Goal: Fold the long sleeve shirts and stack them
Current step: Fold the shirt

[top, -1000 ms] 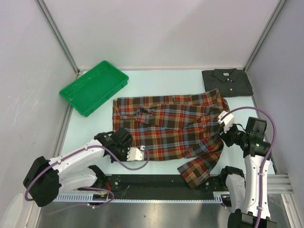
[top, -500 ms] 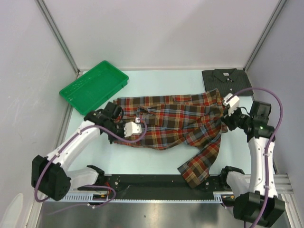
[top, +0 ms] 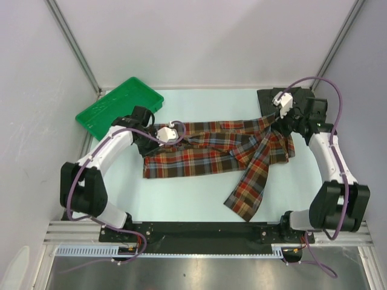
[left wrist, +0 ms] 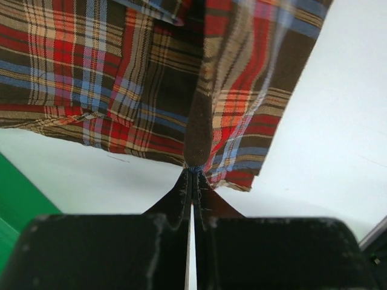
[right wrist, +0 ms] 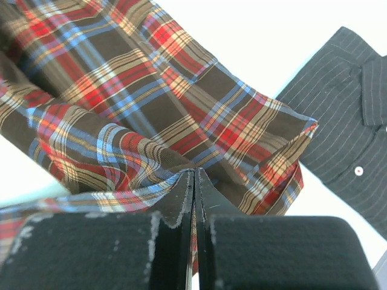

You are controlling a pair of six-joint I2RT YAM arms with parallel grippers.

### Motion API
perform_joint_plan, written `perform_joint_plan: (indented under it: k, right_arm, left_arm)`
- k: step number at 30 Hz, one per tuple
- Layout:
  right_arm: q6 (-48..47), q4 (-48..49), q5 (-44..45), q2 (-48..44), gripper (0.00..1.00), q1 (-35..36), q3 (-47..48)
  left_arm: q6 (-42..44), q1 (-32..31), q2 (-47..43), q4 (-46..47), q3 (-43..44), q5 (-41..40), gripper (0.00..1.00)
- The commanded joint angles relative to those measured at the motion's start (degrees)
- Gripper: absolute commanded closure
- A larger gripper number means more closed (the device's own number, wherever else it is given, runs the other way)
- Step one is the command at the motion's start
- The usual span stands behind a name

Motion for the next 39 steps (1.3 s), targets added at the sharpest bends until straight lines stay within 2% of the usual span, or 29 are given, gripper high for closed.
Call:
perform_joint_plan:
  k: [1, 6, 20, 32, 34, 35, 36, 38, 39]
  right_arm:
    - [0.31, 4.72, 2.04, 4.28, 1.0, 1.27, 4.67]
    - [0.58, 6.48, 3.71, 8.05, 1.0, 1.44, 5.11]
    - [-0.65, 4.99, 5.29, 9.99, 1.0, 0.12, 2.3]
    - [-0.56, 4.2, 7.76, 16.84, 1.0, 1.44, 3.53]
    - [-0.56, 3.41, 8.28, 17.73, 1.0, 1.71, 4.41]
    - [-0.74, 2.45, 8.55, 18.69, 0.96, 1.88, 6.15]
    - [-1.17, -1.21, 8.72, 19.31, 0.81, 1.97, 7.3]
    - [-2.31, -8.59, 9.77, 20.1, 0.61, 0.75, 11.5]
    - [-2.67, -10.9, 9.78, 20.19, 0.47, -0.22, 12.49]
  left_arm:
    - [-1.26, 1.07, 2.9, 2.91, 2.0, -1.09, 1.0]
    - [-2.05, 1.43, 4.92, 5.1, 2.34, -1.62, 1.0]
    - [-2.58, 1.43, 10.81, 4.76, 7.53, -0.91, 1.0]
    - [-2.32, 1.6, 13.8, 6.16, 6.65, -3.9, 1.0]
    - [-3.01, 1.69, 14.33, 6.16, 6.31, -3.9, 0.96]
    - [-3.46, 1.78, 14.42, 6.07, 6.22, -3.9, 0.91]
    - [-3.72, 1.95, 14.42, 5.73, 6.04, -3.73, 0.77]
    - [-5.12, 3.35, 13.46, 4.67, 6.21, -2.68, 0.64]
    - [-5.65, 4.23, 12.76, 3.36, 6.39, 0.55, 0.5]
